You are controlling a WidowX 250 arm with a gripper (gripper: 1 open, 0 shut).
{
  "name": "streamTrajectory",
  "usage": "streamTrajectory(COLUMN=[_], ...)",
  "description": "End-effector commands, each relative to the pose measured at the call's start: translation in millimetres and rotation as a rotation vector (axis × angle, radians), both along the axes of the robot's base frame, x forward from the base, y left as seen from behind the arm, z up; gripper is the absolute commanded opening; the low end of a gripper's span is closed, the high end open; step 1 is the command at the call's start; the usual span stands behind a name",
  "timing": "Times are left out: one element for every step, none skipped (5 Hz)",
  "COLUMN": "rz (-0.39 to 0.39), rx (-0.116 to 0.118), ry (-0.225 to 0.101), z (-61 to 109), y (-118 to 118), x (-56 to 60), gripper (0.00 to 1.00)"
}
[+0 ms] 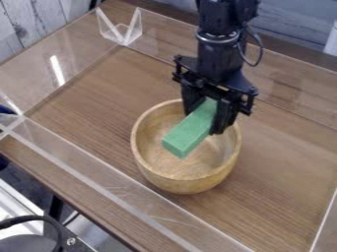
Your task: Remove the green block from inside the brown bowl and put it on the table
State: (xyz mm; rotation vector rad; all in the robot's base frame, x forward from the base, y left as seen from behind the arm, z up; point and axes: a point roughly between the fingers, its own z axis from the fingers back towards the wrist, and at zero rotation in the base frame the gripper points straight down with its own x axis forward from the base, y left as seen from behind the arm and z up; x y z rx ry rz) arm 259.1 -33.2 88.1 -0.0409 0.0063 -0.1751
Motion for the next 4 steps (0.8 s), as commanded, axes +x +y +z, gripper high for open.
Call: streamTrajectory(rz=[-0.003, -0.002, 0.008, 0.012], rx=[0.002, 0.016, -0.002, -0.019], ry=[-0.074, -0.069, -0.085, -0.095], z=[20.0, 18.2, 7.4, -6.0], y=[-16, -40, -64, -75], x=[11.6, 15.8, 22.0, 25.9], gripper=[0.00, 0.00, 0.00, 0.00])
